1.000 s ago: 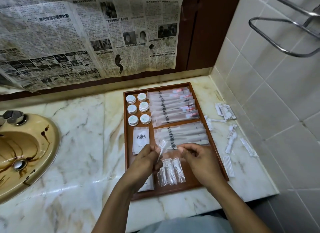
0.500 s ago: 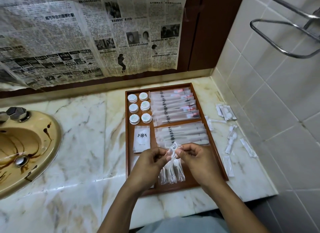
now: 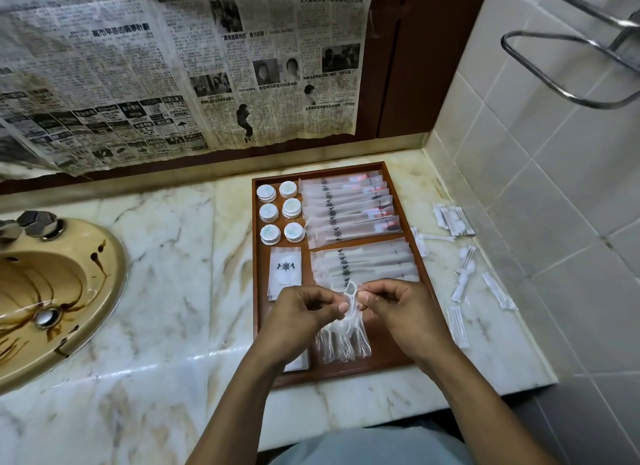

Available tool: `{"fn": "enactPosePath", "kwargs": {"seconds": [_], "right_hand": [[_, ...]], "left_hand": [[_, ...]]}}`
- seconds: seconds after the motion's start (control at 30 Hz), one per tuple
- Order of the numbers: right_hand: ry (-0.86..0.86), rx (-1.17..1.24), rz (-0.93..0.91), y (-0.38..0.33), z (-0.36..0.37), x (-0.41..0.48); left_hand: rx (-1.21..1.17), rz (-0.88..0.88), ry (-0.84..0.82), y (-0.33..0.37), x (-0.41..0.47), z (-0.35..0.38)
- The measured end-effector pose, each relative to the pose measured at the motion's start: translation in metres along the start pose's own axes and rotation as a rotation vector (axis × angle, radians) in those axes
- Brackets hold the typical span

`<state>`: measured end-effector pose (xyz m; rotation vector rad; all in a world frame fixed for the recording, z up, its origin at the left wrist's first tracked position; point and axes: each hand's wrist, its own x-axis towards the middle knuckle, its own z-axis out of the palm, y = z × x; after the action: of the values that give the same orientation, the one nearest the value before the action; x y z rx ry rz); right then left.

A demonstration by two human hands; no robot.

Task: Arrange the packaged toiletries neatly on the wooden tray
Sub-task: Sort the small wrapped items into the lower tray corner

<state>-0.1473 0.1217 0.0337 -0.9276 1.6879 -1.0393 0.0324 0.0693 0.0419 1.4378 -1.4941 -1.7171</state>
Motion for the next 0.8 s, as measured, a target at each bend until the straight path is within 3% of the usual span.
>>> {"fn": "enactPosePath", "kwargs": {"seconds": [0.27,0.57,0.8], "right_hand": [[-0.101,0.042,0.103,0.008,0.012,-0.012],[-0.102,0.025,0.146,0.011,0.01,-0.012],[-0.068,-0.073,0.211,0.025,0.004,-0.016]], "left_hand": [[-0.138,-0.038,0.173,-0.007,0.009,0.01],[-0.272,-0.052,0.116,-0.003,0.02,0.008],[-0.012,-0.034,0.024,-0.013,0.039,0.004]]}}
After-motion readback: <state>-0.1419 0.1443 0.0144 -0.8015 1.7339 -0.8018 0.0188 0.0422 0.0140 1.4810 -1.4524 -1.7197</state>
